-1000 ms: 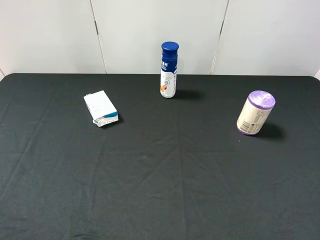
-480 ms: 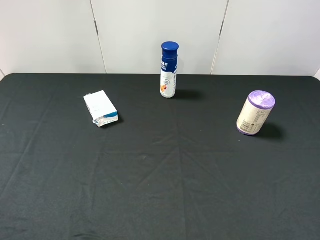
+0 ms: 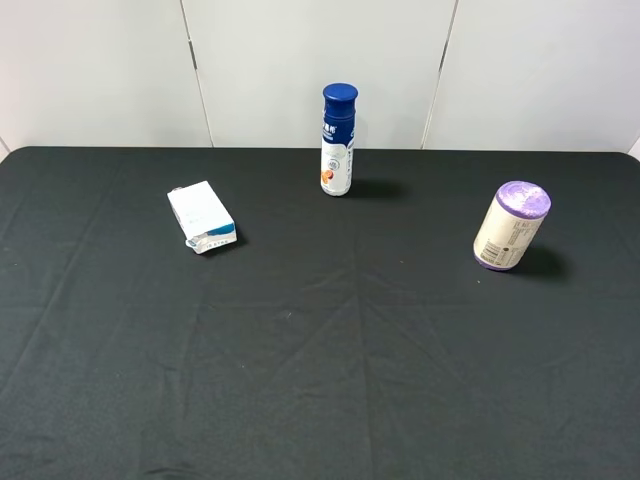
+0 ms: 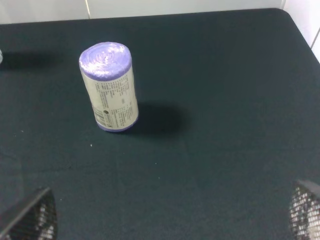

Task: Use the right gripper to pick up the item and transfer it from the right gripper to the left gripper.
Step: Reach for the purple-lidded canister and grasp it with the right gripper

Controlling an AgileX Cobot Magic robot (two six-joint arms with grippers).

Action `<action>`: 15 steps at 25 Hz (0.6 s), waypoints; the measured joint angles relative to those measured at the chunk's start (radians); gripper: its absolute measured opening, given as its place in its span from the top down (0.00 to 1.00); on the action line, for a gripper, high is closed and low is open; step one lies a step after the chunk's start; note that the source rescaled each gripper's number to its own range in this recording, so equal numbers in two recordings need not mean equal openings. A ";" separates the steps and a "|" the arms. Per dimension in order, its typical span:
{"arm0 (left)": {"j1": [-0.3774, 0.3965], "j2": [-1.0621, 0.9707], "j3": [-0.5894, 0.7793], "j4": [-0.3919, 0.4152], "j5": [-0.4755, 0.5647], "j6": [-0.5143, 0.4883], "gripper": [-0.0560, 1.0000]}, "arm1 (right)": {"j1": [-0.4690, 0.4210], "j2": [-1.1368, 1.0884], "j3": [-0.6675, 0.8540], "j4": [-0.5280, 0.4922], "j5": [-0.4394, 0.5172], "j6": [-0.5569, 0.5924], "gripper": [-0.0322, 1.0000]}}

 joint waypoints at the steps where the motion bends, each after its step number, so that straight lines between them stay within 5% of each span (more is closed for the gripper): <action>1: 0.000 0.000 0.000 0.000 0.000 0.000 0.00 | 0.000 0.000 -0.007 0.000 -0.014 0.000 0.00; 15: 0.000 0.000 0.000 0.000 0.000 0.000 0.00 | 0.000 0.528 -0.374 0.000 -0.074 -0.040 0.00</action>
